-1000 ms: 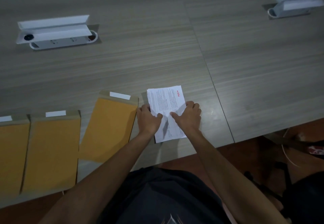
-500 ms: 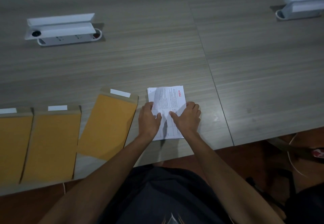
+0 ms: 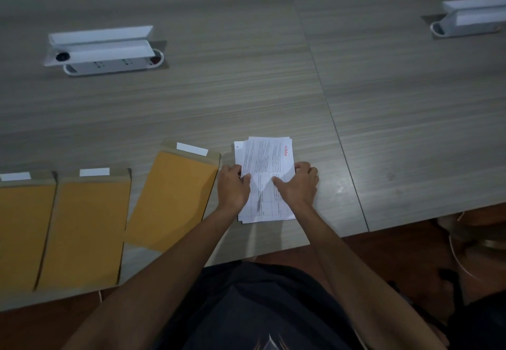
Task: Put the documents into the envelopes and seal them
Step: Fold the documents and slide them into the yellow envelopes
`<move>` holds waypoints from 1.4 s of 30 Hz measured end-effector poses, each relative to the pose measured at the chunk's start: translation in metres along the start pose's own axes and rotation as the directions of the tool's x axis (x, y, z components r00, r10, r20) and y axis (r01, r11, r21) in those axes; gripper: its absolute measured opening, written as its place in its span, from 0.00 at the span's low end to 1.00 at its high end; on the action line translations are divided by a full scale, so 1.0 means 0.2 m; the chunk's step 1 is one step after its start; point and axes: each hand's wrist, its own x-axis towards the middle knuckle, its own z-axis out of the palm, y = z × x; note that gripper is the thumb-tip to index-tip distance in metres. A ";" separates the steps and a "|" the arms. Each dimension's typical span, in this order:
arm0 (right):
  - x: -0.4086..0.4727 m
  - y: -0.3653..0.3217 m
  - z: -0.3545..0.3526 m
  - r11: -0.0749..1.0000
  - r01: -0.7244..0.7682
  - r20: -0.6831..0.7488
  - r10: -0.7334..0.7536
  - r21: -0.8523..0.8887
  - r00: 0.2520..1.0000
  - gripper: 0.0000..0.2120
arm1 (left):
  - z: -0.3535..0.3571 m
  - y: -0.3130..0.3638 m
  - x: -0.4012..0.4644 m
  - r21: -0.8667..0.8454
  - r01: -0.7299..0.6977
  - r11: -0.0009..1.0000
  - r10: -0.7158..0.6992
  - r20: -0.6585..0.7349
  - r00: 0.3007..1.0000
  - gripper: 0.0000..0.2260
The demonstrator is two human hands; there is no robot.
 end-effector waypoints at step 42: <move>0.03 -0.27 -0.16 0.879 0.043 0.088 -0.096 0.475 0.992 0.44 | -0.42 0.13 0.16 -0.508 0.075 0.858 -0.049 0.066 0.997 0.28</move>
